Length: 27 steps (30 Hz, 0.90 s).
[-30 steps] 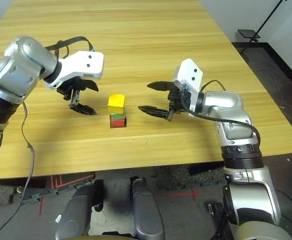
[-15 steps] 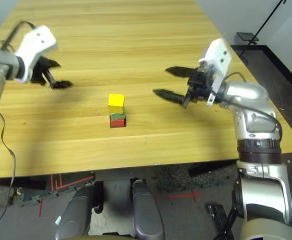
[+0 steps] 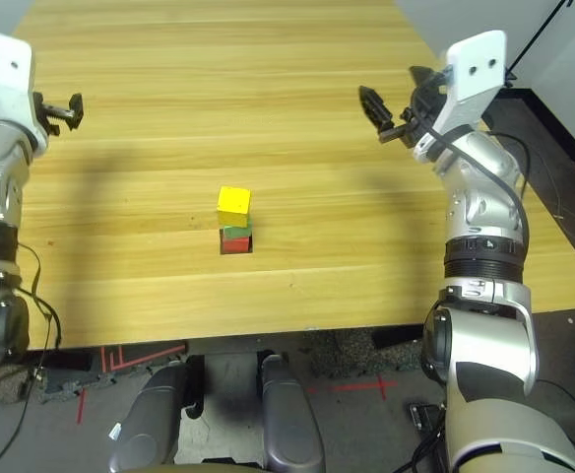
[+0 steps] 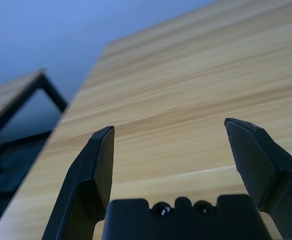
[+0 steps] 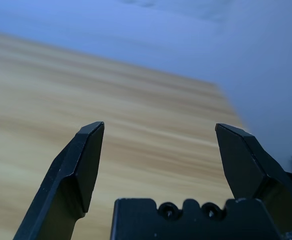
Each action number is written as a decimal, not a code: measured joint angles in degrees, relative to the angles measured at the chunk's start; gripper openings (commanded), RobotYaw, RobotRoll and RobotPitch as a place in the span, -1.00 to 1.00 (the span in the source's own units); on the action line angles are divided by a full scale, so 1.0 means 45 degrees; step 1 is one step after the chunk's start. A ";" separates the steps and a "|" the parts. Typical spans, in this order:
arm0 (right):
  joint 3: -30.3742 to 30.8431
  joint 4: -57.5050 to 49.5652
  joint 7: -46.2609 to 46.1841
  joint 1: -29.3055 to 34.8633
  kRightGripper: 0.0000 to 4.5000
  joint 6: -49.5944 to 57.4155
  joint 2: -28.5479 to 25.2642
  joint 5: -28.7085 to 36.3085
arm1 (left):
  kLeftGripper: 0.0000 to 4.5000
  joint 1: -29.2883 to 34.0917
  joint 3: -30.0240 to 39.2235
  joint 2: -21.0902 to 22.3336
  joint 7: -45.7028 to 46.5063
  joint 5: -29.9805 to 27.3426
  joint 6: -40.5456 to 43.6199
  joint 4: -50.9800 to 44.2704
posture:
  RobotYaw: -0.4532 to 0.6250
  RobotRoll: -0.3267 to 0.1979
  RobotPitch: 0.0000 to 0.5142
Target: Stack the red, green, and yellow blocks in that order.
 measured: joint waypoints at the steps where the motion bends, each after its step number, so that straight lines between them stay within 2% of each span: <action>1: -0.0209 0.0005 -0.0283 0.0100 1.00 -0.0115 0.0001 0.0003 | 0.99 0.0427 0.0148 -0.0118 0.0316 0.0003 -0.0112 -0.0384 | 0.36 0.74 -0.06; 5: -0.0832 0.0016 -0.1263 0.0716 1.00 -0.0604 -0.0010 0.0014 | 0.99 0.2192 0.0727 -0.0554 0.1358 -0.0009 -0.0691 -0.1940 | 0.35 0.73 -0.06; 8: -0.1230 0.0015 -0.1796 0.1116 1.00 -0.0717 -0.0016 0.0051 | 0.99 0.2731 0.1142 -0.1025 0.1634 -0.0293 -0.1013 -0.2445 | 0.35 0.72 -0.05; 27: -0.2411 -0.0090 -0.3102 0.3512 1.00 -0.1368 0.0189 0.0516 | 0.99 0.2785 0.0726 -0.1474 0.2133 -0.0451 -0.1367 -0.2207 | 0.21 0.75 0.20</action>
